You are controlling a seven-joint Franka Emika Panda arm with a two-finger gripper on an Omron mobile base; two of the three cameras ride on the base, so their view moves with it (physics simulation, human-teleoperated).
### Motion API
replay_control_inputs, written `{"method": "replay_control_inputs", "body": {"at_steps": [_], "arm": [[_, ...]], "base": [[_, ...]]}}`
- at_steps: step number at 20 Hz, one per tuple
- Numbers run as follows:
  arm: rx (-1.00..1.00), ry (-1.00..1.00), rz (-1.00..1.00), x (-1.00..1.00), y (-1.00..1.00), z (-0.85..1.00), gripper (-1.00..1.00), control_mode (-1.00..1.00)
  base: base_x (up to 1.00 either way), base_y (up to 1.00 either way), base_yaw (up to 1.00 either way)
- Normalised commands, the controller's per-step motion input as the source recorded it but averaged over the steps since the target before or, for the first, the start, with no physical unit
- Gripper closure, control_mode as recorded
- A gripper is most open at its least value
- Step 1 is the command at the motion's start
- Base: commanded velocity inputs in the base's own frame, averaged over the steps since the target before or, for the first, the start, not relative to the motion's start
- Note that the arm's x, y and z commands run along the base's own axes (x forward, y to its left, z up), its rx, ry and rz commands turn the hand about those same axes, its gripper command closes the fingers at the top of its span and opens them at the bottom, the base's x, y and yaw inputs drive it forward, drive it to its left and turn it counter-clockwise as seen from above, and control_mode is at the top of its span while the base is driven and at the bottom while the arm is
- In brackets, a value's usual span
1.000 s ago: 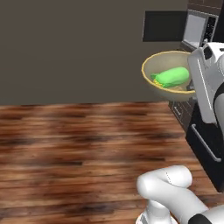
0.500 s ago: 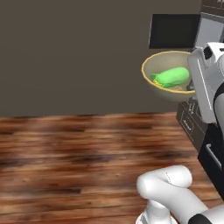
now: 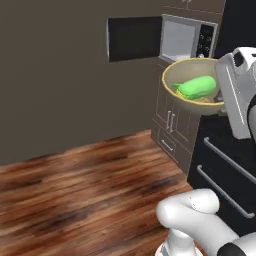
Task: Pick the corn from the sink and place it in the bowl. Then pick the bowl and place it in the microwave. Then close the microwave door and press the start button.
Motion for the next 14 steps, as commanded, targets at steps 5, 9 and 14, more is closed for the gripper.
{"method": "replay_control_inputs", "body": {"at_steps": [5, 9, 14], "arm": [[0.00, 0.00, 0.00, 0.00, 0.00, 0.00, 1.00, 1.00], [0.00, 0.00, 0.00, 0.00, 0.00, 0.00, 1.00, 1.00], [0.00, 0.00, 0.00, 0.00, 0.00, 0.00, 1.00, 1.00]], "base": [[0.37, 0.15, -0.73], [0.45, 0.48, -0.66], [0.35, 0.77, -0.60]]}}
